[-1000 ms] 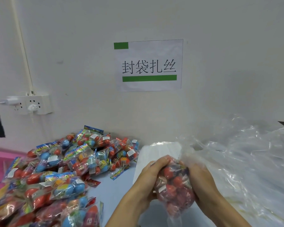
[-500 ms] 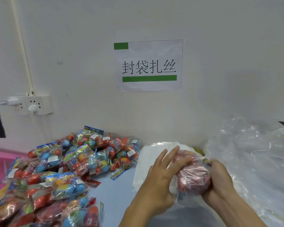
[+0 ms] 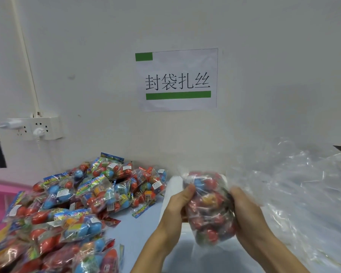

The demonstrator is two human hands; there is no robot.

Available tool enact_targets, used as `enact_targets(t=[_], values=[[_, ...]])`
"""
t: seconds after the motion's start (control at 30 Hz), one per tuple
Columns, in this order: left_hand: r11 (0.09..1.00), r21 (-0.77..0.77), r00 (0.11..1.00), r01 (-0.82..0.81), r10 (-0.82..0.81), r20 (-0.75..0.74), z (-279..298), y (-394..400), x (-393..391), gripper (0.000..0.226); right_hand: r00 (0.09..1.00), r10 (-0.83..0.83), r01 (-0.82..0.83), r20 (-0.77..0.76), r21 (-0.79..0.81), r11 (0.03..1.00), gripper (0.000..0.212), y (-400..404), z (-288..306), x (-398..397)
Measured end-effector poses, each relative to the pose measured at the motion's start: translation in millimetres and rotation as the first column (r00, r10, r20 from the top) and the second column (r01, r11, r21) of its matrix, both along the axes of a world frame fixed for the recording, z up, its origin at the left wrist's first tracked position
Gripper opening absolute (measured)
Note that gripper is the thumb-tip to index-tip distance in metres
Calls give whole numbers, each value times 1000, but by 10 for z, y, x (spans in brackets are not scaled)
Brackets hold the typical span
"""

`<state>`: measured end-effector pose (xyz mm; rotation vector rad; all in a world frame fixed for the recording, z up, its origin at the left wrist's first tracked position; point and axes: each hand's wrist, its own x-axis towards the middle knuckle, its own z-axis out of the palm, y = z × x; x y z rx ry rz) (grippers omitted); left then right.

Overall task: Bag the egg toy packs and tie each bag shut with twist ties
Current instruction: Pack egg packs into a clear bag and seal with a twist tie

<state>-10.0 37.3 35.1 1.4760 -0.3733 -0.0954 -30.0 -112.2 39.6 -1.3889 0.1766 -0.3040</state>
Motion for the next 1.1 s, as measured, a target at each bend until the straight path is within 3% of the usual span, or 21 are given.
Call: enact_targets(t=[0.1, 0.2, 0.37, 0.47, 0.53, 0.67, 0.73, 0.8, 0.87, 0.97, 1.03, 1.1], values=[[996, -80, 984, 48, -60, -167, 24, 25, 24, 62, 992, -50, 56, 112, -46, 997, 31, 33, -55, -45], [988, -136, 956, 78, -113, -272, 34, 40, 26, 60, 970, 11, 16, 243, -110, 994, 30, 53, -31, -105], [961, -266, 900, 81, -185, -396, 28, 179, 89, 65, 908, 270, -113, 321, -434, 894, 50, 99, 80, -169], [962, -262, 874, 81, -195, -446, 56, 212, 94, 66, 871, 354, -80, 340, -613, 786, 36, 78, 95, -201], [967, -237, 860, 89, -195, -471, 73, 223, 64, 67, 869, 340, -87, 360, -565, 821, 19, 53, 95, -180], [969, -208, 846, 130, -218, -487, 27, 253, 72, 42, 878, 324, -225, 352, -294, 929, 31, 14, 58, -128], [985, -171, 878, 10, -90, -469, -35, 284, 121, 42, 847, 333, -143, 414, -425, 894, 30, 28, 63, -148], [974, -216, 820, 71, -180, -543, -42, 281, 111, 50, 812, 306, 3, 497, -527, 850, 26, 42, 50, -139], [962, -250, 774, 107, -239, -587, -55, 245, 111, 61, 812, 253, 64, 526, -511, 858, 9, 47, 61, -127], [985, -162, 872, 54, -125, -473, -122, 163, 194, 71, 870, 92, 174, 484, -477, 862, 20, -8, 17, -54], [999, -48, 930, -13, -5, -367, -153, 88, 226, 68, 903, -63, 239, 425, -373, 897, 26, -79, -11, 8], [991, 73, 981, -111, 122, -154, -144, 52, 198, 32, 923, -208, 293, 324, -240, 925, 33, -148, -41, 79]])
